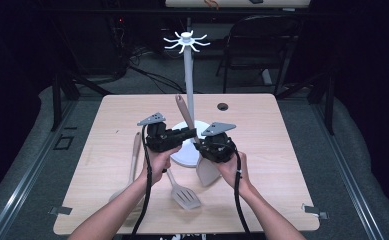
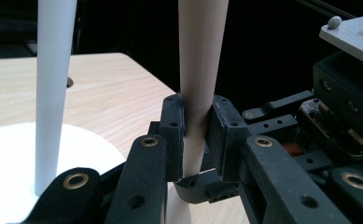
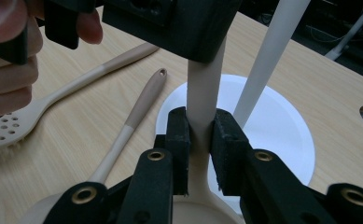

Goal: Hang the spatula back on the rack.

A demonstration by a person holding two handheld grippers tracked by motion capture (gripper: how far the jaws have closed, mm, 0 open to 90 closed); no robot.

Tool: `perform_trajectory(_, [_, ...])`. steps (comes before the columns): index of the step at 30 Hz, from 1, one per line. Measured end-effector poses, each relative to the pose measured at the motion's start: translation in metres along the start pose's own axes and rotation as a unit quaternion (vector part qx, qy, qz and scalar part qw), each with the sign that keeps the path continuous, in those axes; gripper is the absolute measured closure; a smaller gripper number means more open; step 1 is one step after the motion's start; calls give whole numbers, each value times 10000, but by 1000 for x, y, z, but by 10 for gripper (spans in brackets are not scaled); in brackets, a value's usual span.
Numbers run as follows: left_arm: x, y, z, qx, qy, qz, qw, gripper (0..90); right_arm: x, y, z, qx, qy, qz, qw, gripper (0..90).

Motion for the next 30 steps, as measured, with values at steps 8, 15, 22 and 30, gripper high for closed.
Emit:
perform_trajectory(8, [-2,-3,-3,-169,63,-14,9998,769,1,-1,0,-18,-36,24,10000,783])
perform_trajectory(15, [-2,-1,-2,-65,-134,99,9998,772,3,-2,0,55,-79,-48,9999,779])
perform_trajectory(22, [1,-3,-4,-223,-90,37,9997,774,5,-1,-1,110,-67,-128,9998,687])
perform_trajectory(30, [4,-2,-5,-337,-45,-36,9994,775,8,-12,8,149,76,-370,9992,465])
Point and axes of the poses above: each handheld gripper's, and its own axes: x roughly backward along the jaws, z roughly out of its underside, y roughly to its left, the point moved 3 cm from there along -x, roughly forward along the jaws, and after that the axes turned 9 degrees about y, right-handed, at the moved point
